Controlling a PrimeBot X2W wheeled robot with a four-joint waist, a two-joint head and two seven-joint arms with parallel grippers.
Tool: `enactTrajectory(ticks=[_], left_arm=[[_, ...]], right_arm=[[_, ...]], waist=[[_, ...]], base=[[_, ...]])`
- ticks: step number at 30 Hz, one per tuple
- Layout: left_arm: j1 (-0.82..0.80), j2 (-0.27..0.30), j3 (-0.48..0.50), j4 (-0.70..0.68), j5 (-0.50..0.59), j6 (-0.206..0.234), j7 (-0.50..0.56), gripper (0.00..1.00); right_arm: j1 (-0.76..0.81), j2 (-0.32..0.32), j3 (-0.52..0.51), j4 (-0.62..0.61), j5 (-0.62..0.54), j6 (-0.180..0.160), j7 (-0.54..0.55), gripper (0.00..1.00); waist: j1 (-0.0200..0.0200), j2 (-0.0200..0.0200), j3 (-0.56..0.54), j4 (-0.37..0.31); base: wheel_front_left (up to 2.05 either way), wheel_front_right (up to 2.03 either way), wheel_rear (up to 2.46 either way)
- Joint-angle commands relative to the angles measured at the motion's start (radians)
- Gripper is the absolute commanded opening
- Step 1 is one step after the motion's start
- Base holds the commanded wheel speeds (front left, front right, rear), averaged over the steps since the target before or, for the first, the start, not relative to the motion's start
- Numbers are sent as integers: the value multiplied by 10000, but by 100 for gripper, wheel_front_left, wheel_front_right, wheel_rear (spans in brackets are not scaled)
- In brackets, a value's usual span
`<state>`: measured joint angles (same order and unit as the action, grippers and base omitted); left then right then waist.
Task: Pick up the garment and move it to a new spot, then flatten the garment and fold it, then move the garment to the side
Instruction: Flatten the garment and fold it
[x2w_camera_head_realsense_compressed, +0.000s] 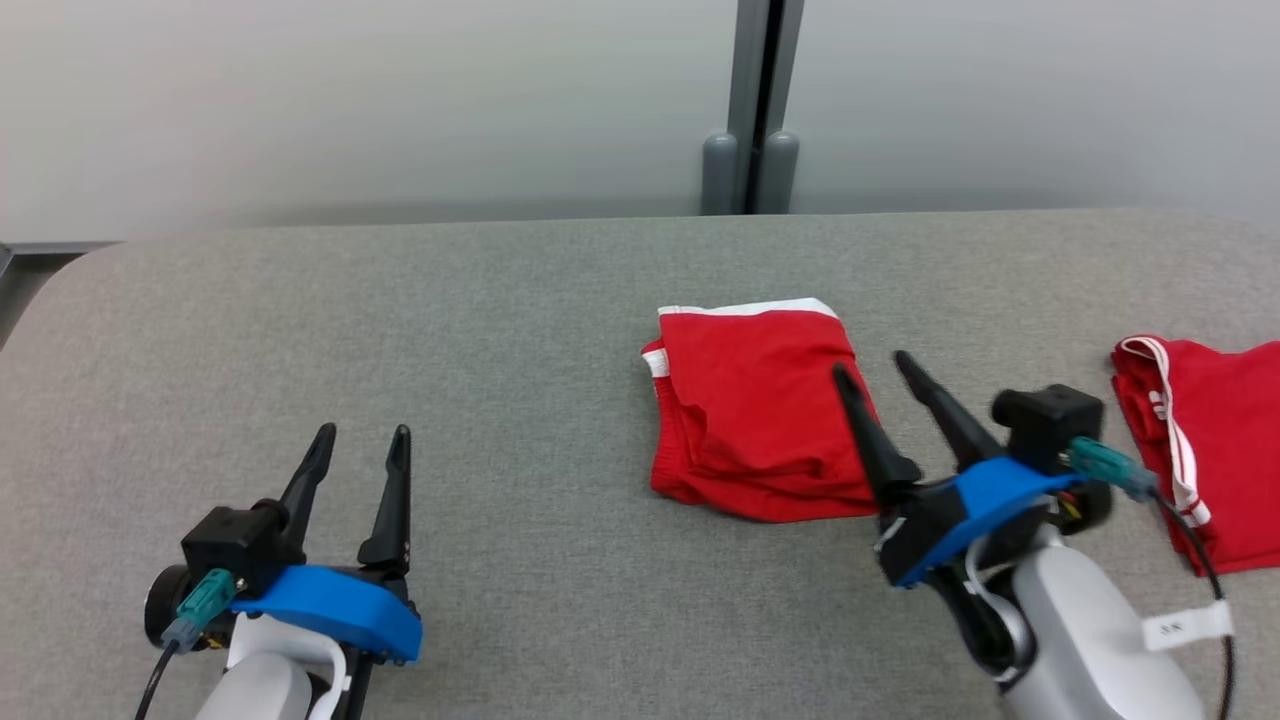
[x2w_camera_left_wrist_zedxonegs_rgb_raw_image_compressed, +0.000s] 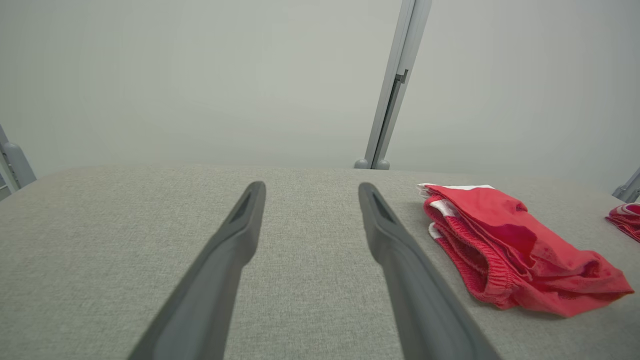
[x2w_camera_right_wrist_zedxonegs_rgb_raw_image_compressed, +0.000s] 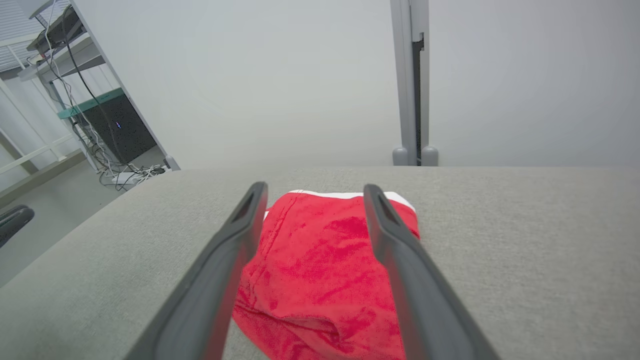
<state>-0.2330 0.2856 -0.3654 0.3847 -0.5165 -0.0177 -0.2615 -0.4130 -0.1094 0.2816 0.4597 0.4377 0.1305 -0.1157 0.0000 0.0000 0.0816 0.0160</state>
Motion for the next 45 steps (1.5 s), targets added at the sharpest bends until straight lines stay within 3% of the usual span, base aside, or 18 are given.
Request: enactTrajectory(ticks=[1,7,13,25,45], left_arm=[[193,112,149,-65,-26,70,-34,100],[632,203,518,-217,-102,236,-40,100],[1037,266,882,-298,-169,352,-40,100],[1471,283,1072,-112,-373,505,-10,100],[1607,311,848,-316,-425,630,60,100]], right_arm=[[474,-39,-522,-440,-392,7,125,100],[1950,189,-2434,-2119,-1772,7,869,100],[3008,410,-3221,-3259,-2576,7,1408,100],[3598,554,-3352,-3323,-2759,7,1421,100],[3478,578,-3222,-3012,-2657,7,1510,100]], waist=[[0,0,-144,-182],[0,0,-389,-492],[0,0,-653,-763],[0,0,-963,-1037],[0,0,-844,-797]], base=[[0,0,0],[0,0,0],[0,0,0],[0,0,0],[0,0,0]])
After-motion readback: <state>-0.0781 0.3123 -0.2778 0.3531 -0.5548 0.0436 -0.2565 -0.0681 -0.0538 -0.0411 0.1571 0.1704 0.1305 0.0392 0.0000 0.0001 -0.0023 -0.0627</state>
